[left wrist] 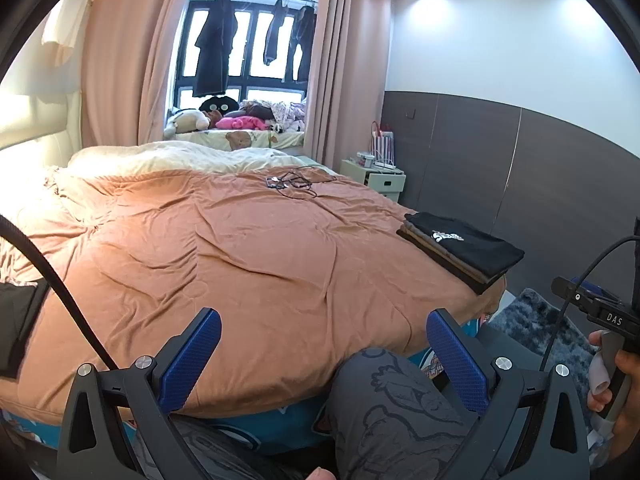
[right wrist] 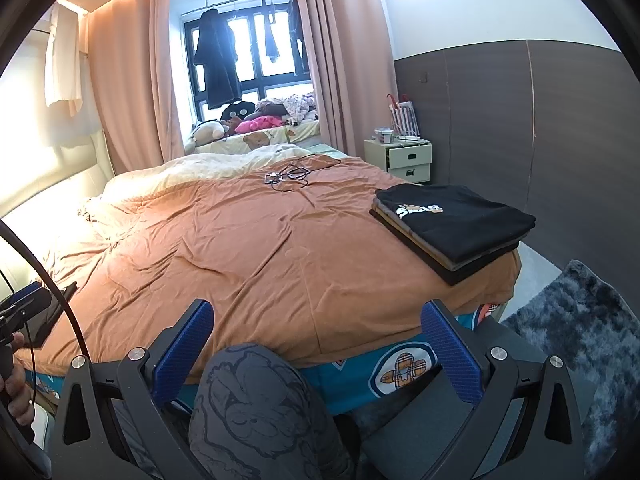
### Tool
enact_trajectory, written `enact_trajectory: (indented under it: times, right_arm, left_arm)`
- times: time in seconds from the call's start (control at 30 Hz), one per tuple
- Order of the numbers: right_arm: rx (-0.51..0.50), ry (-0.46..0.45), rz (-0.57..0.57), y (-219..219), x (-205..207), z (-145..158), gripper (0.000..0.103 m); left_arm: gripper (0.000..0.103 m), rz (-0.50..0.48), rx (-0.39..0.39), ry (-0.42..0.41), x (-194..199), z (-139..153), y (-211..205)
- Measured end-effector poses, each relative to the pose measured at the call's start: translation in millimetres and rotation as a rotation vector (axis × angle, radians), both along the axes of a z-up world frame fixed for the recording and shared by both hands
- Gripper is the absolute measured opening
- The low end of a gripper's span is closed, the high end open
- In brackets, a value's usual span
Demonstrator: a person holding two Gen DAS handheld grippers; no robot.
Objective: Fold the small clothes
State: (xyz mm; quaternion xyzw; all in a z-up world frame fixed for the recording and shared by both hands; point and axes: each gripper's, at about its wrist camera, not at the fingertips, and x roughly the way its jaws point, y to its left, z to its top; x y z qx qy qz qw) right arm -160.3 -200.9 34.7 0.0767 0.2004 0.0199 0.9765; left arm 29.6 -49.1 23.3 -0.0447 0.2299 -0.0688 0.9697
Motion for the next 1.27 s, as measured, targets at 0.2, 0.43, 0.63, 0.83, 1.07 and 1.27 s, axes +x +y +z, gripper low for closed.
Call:
enact_trajectory:
  times: [0.2,0.43,0.63,0.83,1.07,1.27]
  right_arm:
    - [0.002,-0.003,0.001,-3,-3,0,0.103]
    - [0.003,-0.009,-0.001,-4,-6,-1,0.103]
    - [0.004,-0.015,0.008,-1,-13,-2,0.103]
    - [-0.001,-0.016,0.020,3,-18,-2,0.103]
    - [-0.006,-0.015,0.020,5,-23,-4,0.103]
    - [-0.003,-0.010,0.018,7,-23,-5,0.103]
  left_arm:
    - [0.103,0.007,-0.003,-0.003,-5,2,2]
    - [0.103,0.013,-0.002,-0.009,-9,5,3]
    - [0.103,0.014,-0.003,-0.015,-16,5,2]
    - [0.103,0.015,-0.005,-0.014,-20,5,1]
    - [0.103,0.016,-0.002,-0.027,-28,7,-2]
    - [0.103,0.016,-0.009,-0.034,-33,7,-1]
